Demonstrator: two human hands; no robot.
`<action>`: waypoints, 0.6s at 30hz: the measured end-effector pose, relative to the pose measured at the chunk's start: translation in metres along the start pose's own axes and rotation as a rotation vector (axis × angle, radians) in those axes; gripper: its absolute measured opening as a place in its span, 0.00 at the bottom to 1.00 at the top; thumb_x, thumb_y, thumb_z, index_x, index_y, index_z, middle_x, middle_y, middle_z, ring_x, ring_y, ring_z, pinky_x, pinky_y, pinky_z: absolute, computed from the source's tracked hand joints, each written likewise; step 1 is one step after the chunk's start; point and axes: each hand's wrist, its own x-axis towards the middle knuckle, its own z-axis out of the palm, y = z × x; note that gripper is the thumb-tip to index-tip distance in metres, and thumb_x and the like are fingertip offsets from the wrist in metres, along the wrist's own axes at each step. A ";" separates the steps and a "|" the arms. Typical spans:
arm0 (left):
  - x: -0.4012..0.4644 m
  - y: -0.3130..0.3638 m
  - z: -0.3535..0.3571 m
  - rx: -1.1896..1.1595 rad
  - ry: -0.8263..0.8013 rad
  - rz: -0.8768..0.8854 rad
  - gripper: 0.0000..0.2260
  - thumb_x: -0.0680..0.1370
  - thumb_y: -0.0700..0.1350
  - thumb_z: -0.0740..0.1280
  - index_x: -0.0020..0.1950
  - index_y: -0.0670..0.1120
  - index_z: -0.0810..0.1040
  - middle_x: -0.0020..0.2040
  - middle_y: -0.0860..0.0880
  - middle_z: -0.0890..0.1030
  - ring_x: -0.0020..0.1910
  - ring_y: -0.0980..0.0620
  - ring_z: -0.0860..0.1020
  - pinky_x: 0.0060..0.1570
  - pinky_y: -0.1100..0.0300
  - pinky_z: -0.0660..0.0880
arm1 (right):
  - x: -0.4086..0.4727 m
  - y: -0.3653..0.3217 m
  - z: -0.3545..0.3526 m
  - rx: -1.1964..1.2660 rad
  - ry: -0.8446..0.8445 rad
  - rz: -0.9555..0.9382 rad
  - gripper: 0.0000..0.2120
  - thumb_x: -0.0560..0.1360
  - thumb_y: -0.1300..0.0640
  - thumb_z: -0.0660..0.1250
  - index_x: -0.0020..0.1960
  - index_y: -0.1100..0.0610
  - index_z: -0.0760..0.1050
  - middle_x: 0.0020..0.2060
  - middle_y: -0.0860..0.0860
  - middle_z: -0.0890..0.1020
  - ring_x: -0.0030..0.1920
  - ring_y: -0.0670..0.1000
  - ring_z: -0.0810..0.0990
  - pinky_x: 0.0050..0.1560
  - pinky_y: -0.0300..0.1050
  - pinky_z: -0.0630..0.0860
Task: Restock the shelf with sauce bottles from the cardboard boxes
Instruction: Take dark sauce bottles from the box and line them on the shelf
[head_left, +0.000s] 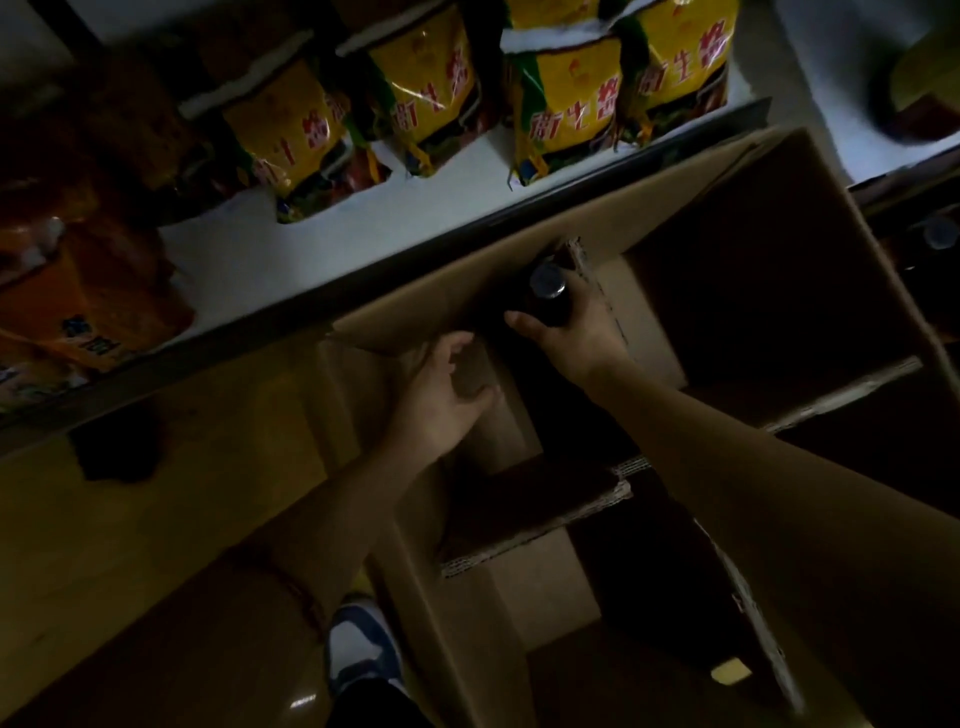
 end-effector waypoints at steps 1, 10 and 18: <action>0.001 -0.006 0.002 0.006 0.007 -0.011 0.27 0.73 0.39 0.72 0.70 0.45 0.67 0.65 0.48 0.68 0.63 0.51 0.70 0.65 0.53 0.71 | 0.003 0.004 0.005 0.015 0.024 -0.016 0.31 0.73 0.51 0.74 0.72 0.53 0.67 0.68 0.51 0.75 0.68 0.52 0.72 0.68 0.48 0.69; -0.009 -0.015 -0.002 0.061 0.034 0.041 0.30 0.70 0.37 0.75 0.70 0.43 0.69 0.68 0.42 0.67 0.65 0.48 0.70 0.61 0.48 0.74 | 0.000 0.004 0.008 -0.068 0.113 -0.114 0.19 0.76 0.55 0.71 0.65 0.58 0.72 0.60 0.55 0.80 0.61 0.55 0.76 0.51 0.33 0.64; -0.054 0.045 -0.031 0.097 -0.086 0.035 0.35 0.72 0.42 0.74 0.75 0.51 0.61 0.74 0.49 0.62 0.72 0.50 0.64 0.67 0.53 0.68 | -0.075 -0.039 -0.057 -0.203 -0.028 -0.109 0.27 0.75 0.44 0.69 0.69 0.56 0.69 0.61 0.54 0.79 0.59 0.53 0.78 0.59 0.51 0.77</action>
